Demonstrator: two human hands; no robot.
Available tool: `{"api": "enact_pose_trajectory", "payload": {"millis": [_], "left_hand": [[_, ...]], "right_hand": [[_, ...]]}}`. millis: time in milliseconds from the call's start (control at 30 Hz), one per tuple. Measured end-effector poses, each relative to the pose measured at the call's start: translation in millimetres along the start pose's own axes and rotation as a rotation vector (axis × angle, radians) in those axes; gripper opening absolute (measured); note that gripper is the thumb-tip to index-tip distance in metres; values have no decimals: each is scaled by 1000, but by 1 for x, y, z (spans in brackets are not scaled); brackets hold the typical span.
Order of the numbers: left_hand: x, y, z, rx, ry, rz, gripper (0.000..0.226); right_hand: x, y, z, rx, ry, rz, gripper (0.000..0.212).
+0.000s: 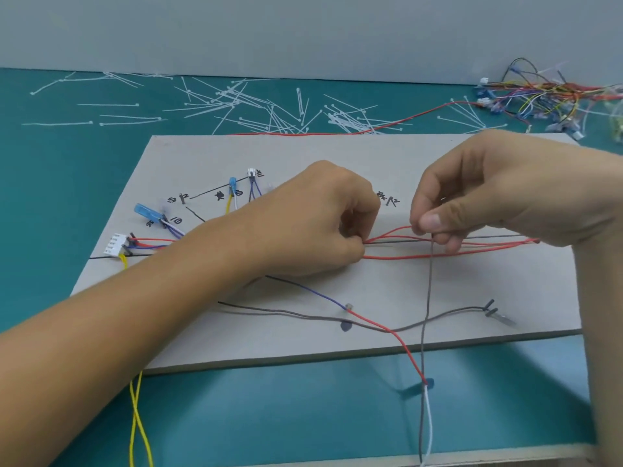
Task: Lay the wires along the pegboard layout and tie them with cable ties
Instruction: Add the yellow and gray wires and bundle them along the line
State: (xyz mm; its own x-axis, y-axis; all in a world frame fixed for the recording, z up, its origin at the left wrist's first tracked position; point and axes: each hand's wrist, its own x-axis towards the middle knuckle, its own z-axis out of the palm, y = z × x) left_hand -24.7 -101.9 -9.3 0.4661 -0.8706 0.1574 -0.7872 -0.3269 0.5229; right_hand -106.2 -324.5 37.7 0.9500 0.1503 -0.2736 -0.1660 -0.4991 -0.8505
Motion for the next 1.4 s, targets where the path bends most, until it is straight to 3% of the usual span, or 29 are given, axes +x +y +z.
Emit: {"api": "enact_pose_trajectory", "payload": {"millis": [167, 300, 767, 867, 1033, 1400], "left_hand": [[0, -2, -3, 10, 5, -11, 11], [0, -1, -3, 18, 2, -18, 11], [5, 3, -4, 28, -51, -72, 12], [4, 3, -3, 38, -41, -105, 12], [2, 6, -4, -79, -64, -114, 47], [5, 1, -7, -44, -130, -99, 27]], "right_hand": [[0, 8, -7, 22, -18, 5, 19], [2, 10, -4, 3, 91, -66, 11], [39, 13, 7, -424, 263, 75, 19], [43, 13, 9, -415, 280, 71, 21], [45, 15, 10, -353, 297, 61, 20], [49, 21, 14, -240, 347, 19, 18]]}}
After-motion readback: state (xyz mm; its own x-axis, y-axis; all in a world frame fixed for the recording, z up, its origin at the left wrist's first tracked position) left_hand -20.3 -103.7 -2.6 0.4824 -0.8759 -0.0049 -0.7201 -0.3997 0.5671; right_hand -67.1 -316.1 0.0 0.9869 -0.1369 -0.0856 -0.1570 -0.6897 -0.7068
